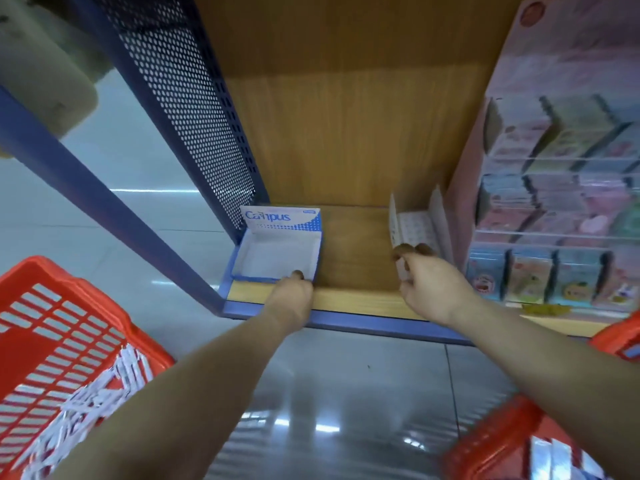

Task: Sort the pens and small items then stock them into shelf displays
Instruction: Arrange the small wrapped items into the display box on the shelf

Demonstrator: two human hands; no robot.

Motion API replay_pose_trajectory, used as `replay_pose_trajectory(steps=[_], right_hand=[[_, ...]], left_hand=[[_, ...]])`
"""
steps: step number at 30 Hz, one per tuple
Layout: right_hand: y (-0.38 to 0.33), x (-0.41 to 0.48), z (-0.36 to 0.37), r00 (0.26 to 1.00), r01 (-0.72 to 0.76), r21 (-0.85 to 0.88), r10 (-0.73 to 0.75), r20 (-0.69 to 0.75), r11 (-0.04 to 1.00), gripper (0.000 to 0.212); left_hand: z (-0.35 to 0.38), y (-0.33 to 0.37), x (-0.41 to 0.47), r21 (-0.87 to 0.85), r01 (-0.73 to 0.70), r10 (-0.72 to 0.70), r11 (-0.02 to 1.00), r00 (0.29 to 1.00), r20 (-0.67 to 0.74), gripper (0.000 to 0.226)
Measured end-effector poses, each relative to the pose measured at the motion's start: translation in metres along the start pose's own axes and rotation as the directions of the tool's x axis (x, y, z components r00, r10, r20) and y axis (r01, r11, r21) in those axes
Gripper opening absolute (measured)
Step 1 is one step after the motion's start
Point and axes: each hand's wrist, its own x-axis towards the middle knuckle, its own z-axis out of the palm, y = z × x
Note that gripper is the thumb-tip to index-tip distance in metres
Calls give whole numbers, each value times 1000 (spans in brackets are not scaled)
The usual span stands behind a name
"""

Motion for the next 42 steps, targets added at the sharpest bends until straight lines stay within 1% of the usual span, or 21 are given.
replay_pose_trajectory(steps=[2,3,5,7,10,12,14,16,18,20,23,27,30,34,36,38,40,42], right_hand=[[-1,2,0,998,-24,21,25,-64,999,56],[-2,2,1,996,-45,32,48,-75,998,60],[-6,0,4,997,-55,58,57,-43,997,65],[-12,-5,6,1000,-9,67,11,-19,998,64],[-18,-12,4,998,54,67,-51,-44,996,61],[-21,-18,1,999,33,75,-31,-26,997,58],[-24,-27,-1,1000,-1,95,2,-9,995,54],[-28,-38,-4,999,-21,146,27,-44,989,50],[-34,-53,-10,990,-20,229,51,-134,973,46],[-40,-72,-19,964,3,316,81,-253,949,41],[-42,-103,-33,921,32,432,142,-363,901,39],[-29,-146,-43,872,-12,570,288,-396,821,39],[-17,-175,-46,824,-56,659,408,-394,750,44],[-2,-200,-43,754,-76,702,502,-424,708,47],[8,-204,-42,740,-52,751,531,-413,658,44],[21,-205,-39,744,-49,810,563,-361,584,38],[38,-207,-35,725,-66,849,610,-320,525,33],[58,-214,-27,699,-98,862,650,-296,498,30]], left_hand=[[-3,10,-12,77,-95,103,992,990,-99,30],[-3,16,-18,82,-130,141,988,980,-140,30],[-1,31,-30,27,-161,163,987,966,-199,30],[4,48,-37,17,-209,208,978,951,-227,30],[13,69,-49,62,-306,312,950,930,-196,31],[22,73,-53,123,-362,377,924,915,-144,30],[30,73,-54,121,-382,395,916,912,-114,29],[32,73,-55,100,-405,414,909,905,-101,29],[26,70,-55,63,-407,412,911,902,-126,28],[19,67,-52,15,-397,395,918,906,-153,29],[13,63,-45,62,-409,414,910,904,-104,30],[12,57,-44,107,-434,444,895,889,-114,27],[5,52,-43,86,-440,447,894,888,-103,26],[-2,48,-53,88,-434,439,897,897,-57,24],[-9,50,-56,9,-413,412,911,906,-94,25],[-26,57,-60,-157,-385,349,910,913,-213,29],[-53,71,-70,-348,-404,267,846,886,-379,31],[-87,92,-93,-475,-503,222,722,818,-530,31]])
